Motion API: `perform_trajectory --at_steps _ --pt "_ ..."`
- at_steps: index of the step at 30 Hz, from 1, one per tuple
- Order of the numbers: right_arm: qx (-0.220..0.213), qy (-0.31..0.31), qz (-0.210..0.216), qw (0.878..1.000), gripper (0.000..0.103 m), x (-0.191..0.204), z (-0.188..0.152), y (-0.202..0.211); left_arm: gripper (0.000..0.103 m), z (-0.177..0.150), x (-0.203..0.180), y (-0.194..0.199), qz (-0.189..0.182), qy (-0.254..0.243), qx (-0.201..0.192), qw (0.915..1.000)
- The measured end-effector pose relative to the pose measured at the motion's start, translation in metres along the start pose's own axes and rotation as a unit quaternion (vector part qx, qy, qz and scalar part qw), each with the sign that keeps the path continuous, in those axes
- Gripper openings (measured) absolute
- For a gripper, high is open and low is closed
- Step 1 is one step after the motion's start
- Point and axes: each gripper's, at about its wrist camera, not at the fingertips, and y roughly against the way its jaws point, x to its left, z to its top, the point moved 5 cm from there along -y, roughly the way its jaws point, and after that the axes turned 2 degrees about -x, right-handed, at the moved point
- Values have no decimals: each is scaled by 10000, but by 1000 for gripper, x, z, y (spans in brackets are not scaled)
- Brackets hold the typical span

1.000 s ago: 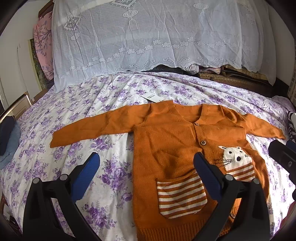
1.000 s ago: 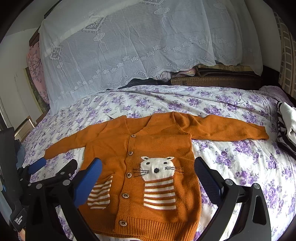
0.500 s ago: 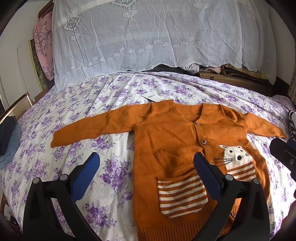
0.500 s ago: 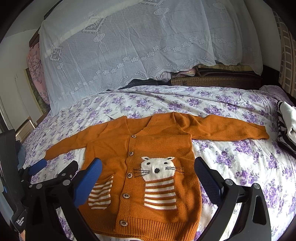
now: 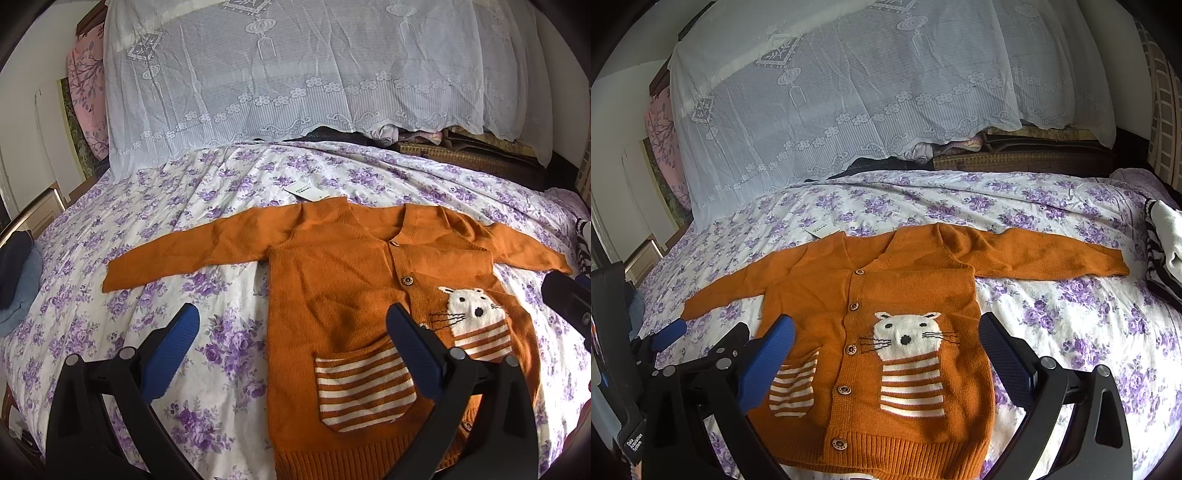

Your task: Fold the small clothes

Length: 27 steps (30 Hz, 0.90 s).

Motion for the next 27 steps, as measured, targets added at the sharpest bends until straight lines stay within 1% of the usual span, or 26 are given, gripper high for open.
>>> perform_trajectory --at_steps 24,27 --pt "9 -35 28 10000 100 -5 0 -1 99 0 -1 -1 6 -6 20 10000" --pt "15 -37 30 10000 100 -5 0 0 99 -4 3 1 7 4 20 10000"
